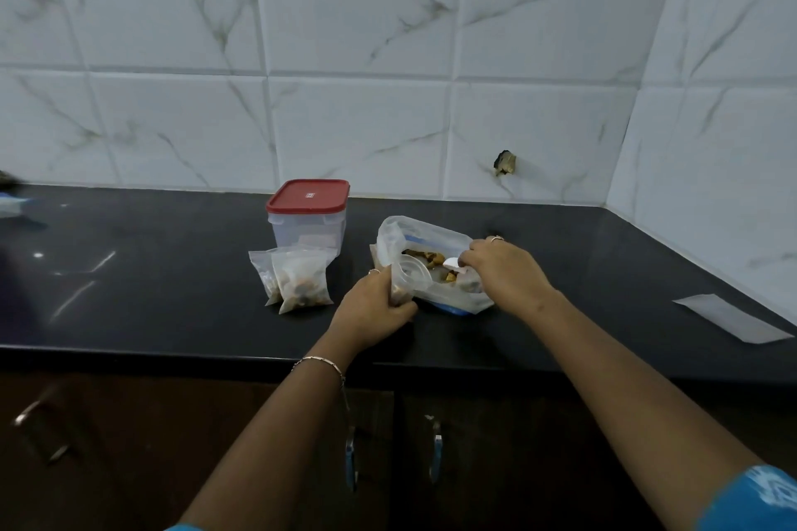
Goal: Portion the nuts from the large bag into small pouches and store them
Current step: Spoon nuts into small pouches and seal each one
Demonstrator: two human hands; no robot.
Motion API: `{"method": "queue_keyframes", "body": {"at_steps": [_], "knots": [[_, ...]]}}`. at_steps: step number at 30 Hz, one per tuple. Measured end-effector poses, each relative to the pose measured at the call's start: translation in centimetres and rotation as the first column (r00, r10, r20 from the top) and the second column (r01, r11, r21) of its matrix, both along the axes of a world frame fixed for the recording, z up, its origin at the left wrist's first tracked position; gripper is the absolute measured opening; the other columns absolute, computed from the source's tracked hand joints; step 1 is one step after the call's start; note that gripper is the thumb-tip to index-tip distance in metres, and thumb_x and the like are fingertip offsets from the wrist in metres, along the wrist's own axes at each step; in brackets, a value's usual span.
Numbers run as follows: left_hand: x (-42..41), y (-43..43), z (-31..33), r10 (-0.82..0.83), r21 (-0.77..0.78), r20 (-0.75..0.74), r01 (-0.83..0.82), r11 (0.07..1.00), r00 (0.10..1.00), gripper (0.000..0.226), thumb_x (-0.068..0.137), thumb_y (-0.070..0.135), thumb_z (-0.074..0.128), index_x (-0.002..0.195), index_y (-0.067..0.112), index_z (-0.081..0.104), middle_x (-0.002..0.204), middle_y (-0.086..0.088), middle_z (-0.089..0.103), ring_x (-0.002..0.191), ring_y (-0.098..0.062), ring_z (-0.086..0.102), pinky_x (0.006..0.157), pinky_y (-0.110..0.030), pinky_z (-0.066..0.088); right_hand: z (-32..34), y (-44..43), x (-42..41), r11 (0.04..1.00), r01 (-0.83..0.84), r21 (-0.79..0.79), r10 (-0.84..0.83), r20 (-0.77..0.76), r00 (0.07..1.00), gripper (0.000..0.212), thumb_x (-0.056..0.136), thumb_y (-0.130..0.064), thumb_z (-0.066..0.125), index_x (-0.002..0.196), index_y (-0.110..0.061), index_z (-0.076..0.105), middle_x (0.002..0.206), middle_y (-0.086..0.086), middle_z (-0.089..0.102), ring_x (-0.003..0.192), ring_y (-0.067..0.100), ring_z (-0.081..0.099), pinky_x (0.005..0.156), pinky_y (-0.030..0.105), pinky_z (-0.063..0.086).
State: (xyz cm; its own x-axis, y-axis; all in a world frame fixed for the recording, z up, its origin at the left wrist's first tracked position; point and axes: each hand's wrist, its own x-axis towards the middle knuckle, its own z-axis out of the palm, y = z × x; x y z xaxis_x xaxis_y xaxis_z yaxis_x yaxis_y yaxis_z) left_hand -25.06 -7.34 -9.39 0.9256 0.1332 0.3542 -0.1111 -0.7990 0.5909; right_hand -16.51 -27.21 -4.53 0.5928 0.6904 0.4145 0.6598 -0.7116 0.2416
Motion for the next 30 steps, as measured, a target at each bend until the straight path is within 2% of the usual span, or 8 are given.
{"method": "queue_keyframes", "body": {"at_steps": [3,5,9,12,15,20,26,30], "knots": [[0.2,0.2,0.1,0.008,-0.084,-0.061,-0.014,0.996,0.998,0.022,0.080,0.026,0.069,0.099,0.018,0.062,0.098,0.000,0.068,0.092,-0.017,0.064,0.087,-0.039,0.053,0.9,-0.4,0.9,0.982,0.011,0.189,0.030,-0.214,0.976,0.041,0.091,0.003,0.048,0.116,-0.023,0.067,0.110,-0.001,0.065,0.097,0.017,0.059,0.079,0.033,0.051],[0.2,0.2,0.1,0.012,-0.130,-0.070,-0.021,0.991,0.997,0.018,0.080,0.026,0.069,0.096,0.017,0.065,0.093,0.000,0.070,0.088,-0.016,0.065,0.086,-0.040,0.054,1.2,-0.5,1.3,0.971,0.008,0.240,0.049,-0.233,0.971,0.041,0.091,0.004,0.050,0.115,-0.024,0.069,0.109,-0.002,0.067,0.095,0.015,0.061,0.081,0.032,0.052],[0.1,0.2,0.3,0.015,-0.180,-0.063,-0.026,0.983,0.998,0.017,0.082,0.022,0.069,0.098,0.016,0.067,0.094,-0.001,0.070,0.089,-0.015,0.065,0.086,-0.035,0.053,0.8,1.1,0.5,0.998,-0.013,0.065,0.021,-0.120,0.993,0.040,0.088,0.000,0.059,0.122,-0.020,0.065,0.114,0.003,0.065,0.103,0.021,0.061,0.084,0.034,0.053],[0.1,0.2,0.4,-0.002,-0.215,-0.059,-0.011,0.977,0.998,0.021,0.083,0.020,0.069,0.103,0.018,0.065,0.096,0.001,0.069,0.091,-0.013,0.065,0.084,-0.028,0.051,0.2,2.7,0.1,0.988,0.006,-0.154,0.003,0.058,0.998,0.023,0.092,-0.006,0.054,0.111,-0.013,0.065,0.105,0.005,0.064,0.098,0.022,0.060,0.074,0.032,0.051],[0.0,0.2,0.4,0.000,-0.259,-0.063,-0.016,0.966,0.998,0.016,0.083,0.018,0.068,0.099,0.019,0.065,0.091,0.002,0.069,0.089,-0.013,0.065,0.080,-0.026,0.050,-0.3,3.7,0.4,0.982,0.026,-0.187,-0.011,0.080,0.997,0.022,0.093,-0.004,0.050,0.108,-0.011,0.064,0.103,0.006,0.065,0.098,0.024,0.061,0.076,0.033,0.049],[0.3,0.5,0.4,0.001,-0.302,-0.084,-0.026,0.953,0.996,0.015,0.083,0.018,0.069,0.099,0.017,0.068,0.092,0.001,0.071,0.087,-0.010,0.065,0.075,-0.019,0.049,-0.2,2.9,1.2,0.999,0.029,-0.031,-0.030,-0.037,0.999,0.020,0.091,-0.005,0.054,0.103,-0.016,0.066,0.097,0.005,0.065,0.095,0.023,0.060,0.069,0.031,0.046],[0.4,0.7,0.3,-0.031,-0.327,-0.105,-0.005,0.945,0.994,0.021,0.082,0.020,0.072,0.103,0.015,0.070,0.096,-0.001,0.072,0.093,-0.012,0.067,0.089,-0.033,0.053,1.0,-1.0,1.6,0.980,-0.007,0.197,0.086,-0.396,0.914,0.027,0.095,-0.008,0.054,0.108,-0.023,0.072,0.102,-0.004,0.070,0.087,0.011,0.063,0.081,0.032,0.054],[0.3,0.8,0.4,-0.050,-0.328,-0.120,0.008,0.945,0.992,0.020,0.082,0.020,0.072,0.101,0.016,0.069,0.094,0.000,0.072,0.091,-0.011,0.067,0.089,-0.034,0.054,0.7,-0.8,0.9,0.977,0.044,0.209,0.026,-0.322,0.946,0.030,0.094,-0.006,0.054,0.111,-0.024,0.071,0.106,0.001,0.070,0.087,0.015,0.064,0.078,0.032,0.055]]}}
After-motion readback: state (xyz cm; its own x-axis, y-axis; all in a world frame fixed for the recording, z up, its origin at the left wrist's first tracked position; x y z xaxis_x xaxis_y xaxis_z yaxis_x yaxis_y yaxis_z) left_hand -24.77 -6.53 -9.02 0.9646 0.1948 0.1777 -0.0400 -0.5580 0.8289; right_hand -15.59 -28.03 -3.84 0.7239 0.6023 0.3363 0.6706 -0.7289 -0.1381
